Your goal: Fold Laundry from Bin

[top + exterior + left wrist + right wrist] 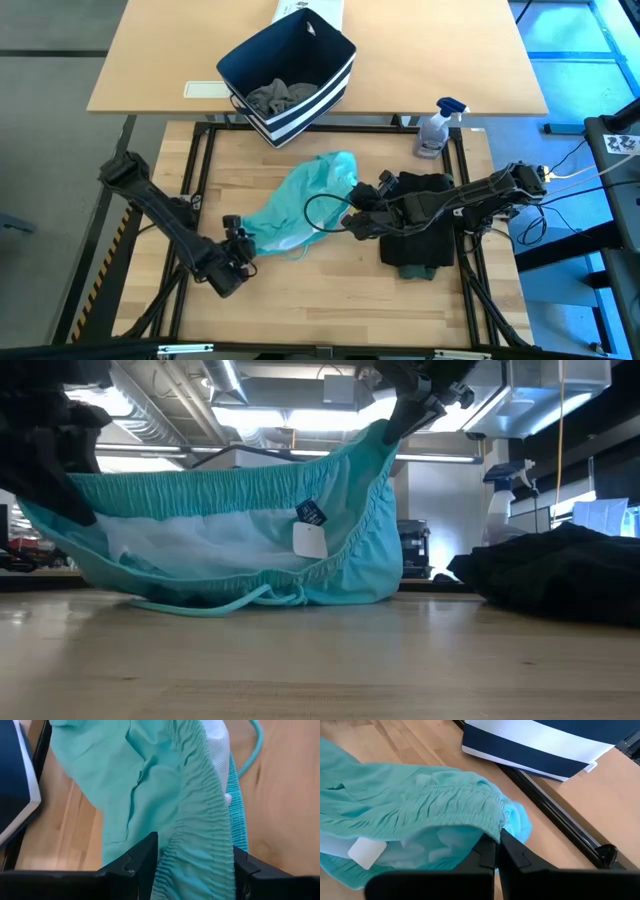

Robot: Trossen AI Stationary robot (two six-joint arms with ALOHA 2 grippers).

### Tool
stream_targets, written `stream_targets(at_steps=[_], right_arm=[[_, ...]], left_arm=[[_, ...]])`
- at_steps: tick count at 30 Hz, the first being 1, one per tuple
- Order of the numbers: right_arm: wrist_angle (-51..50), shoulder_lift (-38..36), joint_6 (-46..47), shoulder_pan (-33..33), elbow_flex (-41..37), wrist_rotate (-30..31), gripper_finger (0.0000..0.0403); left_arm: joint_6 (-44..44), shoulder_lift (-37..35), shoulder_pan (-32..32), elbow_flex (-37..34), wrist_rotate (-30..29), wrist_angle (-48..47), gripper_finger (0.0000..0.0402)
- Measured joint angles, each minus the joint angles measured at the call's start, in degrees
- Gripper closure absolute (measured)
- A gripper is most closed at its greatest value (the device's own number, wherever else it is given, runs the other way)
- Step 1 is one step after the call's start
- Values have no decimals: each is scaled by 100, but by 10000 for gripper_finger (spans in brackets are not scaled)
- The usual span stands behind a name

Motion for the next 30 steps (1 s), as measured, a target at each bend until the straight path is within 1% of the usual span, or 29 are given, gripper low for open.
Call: stream_targets(at_steps=[6,10,16,24,30], right_arm=[[-4,0,0,0,0,-44,402],[-4,0,-2,2,0,-44,402],[-4,-2,-2,1,0,-47,402],[-2,-2,-2,0,0,-85,402],[-2,-2,0,2,0,-85,402]], left_arm=[[-119,-228,-161,0,29,6,248],[-140,-427,-267,0,22,189,248],[-267,-569,-296,0,-4,248,248],[-435,-575,-160,0,480,241,248],[-450,-573,-160,0,541,247,248]])
